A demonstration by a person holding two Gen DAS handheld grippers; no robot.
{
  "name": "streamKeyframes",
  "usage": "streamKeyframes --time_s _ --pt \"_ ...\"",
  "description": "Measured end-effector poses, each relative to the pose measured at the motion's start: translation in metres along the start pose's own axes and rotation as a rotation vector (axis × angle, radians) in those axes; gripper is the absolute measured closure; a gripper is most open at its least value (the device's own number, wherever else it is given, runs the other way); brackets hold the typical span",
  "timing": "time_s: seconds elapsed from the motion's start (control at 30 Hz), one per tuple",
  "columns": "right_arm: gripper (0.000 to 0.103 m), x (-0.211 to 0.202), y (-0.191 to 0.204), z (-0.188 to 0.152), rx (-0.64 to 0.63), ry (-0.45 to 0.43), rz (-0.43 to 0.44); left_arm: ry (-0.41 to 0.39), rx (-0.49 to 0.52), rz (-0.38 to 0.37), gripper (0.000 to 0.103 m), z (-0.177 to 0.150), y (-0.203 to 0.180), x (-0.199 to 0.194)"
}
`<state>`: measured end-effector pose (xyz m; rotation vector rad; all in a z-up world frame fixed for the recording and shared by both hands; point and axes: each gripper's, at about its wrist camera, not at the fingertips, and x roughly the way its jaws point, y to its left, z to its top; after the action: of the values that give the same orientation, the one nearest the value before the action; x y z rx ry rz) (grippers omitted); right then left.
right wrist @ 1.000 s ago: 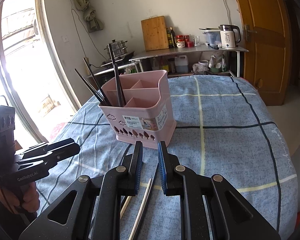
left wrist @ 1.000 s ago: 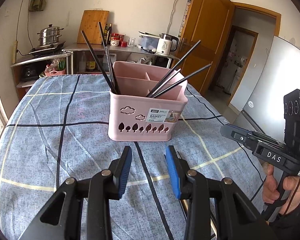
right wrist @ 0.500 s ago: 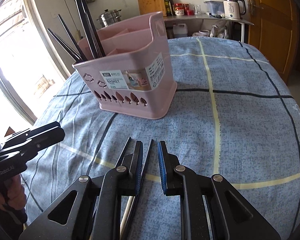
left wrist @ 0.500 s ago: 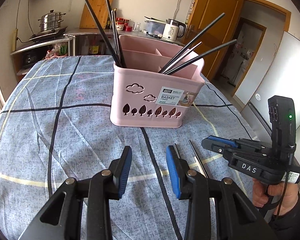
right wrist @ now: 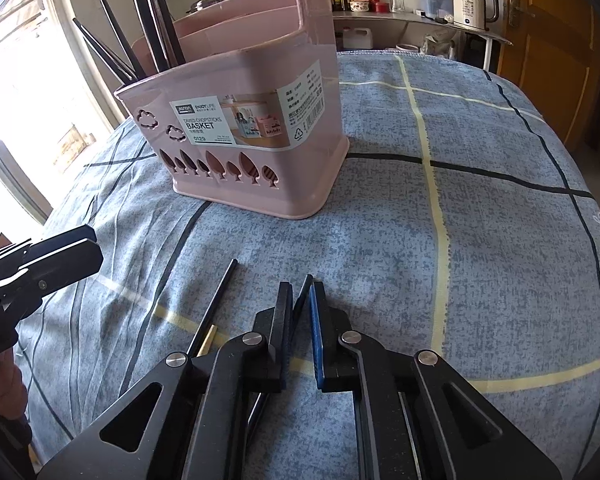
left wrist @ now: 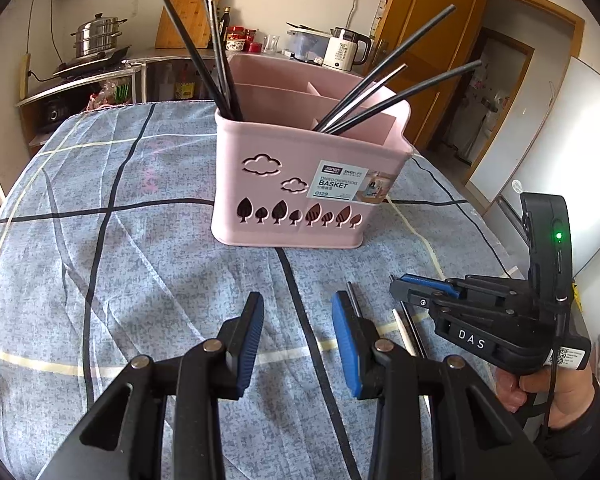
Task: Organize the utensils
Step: 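Lower the left tool onto a black chopstick while the right tool lowers beside it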
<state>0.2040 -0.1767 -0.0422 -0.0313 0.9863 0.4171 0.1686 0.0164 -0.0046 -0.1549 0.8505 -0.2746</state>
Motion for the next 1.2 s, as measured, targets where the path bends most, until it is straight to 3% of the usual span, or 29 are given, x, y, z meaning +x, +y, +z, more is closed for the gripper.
streamKeyframes --time_s 0.27,0.47,0.57,0.63,0.7,0.87,1.0,1.07,1.13,1.2 --pt "0.094 -0.009 -0.020 -0.006 0.026 -0.003 -0.017 0.081 0.026 -0.039 0.066 0.005 -0.021 0.032" --pt "0.094 -0.011 -0.023 -0.007 0.018 -0.005 -0.016 0.137 0.069 0.002 0.067 0.005 -0.038 0.059" --pt "0.094 -0.010 -0.023 -0.007 -0.005 -0.001 -0.011 0.127 0.125 0.049 0.081 0.000 -0.047 0.064" --pt "0.094 -0.009 -0.024 -0.007 -0.022 0.001 -0.006 0.132 0.153 0.059 0.101 -0.003 -0.051 0.065" --pt "0.094 -0.008 -0.024 -0.005 -0.047 0.001 -0.014 0.132 0.180 0.082 0.102 -0.005 -0.052 0.064" --pt "0.095 -0.007 -0.023 -0.003 -0.103 0.002 -0.025 0.129 0.174 0.114 0.103 -0.004 -0.035 0.056" --pt "0.095 -0.006 -0.025 -0.004 -0.100 -0.004 -0.014 0.130 0.094 0.047 0.102 0.001 -0.016 0.046" --pt "0.094 -0.006 -0.026 -0.004 -0.093 -0.007 -0.012 0.128 0.067 0.010 0.098 0.006 -0.014 0.042" --pt "0.094 -0.007 -0.027 -0.004 -0.090 -0.007 -0.011 0.126 0.055 -0.013 0.083 0.010 -0.016 0.040" --pt "0.094 -0.008 -0.027 -0.005 -0.085 -0.005 -0.011 0.130 0.064 -0.005 0.076 0.012 -0.021 0.043"
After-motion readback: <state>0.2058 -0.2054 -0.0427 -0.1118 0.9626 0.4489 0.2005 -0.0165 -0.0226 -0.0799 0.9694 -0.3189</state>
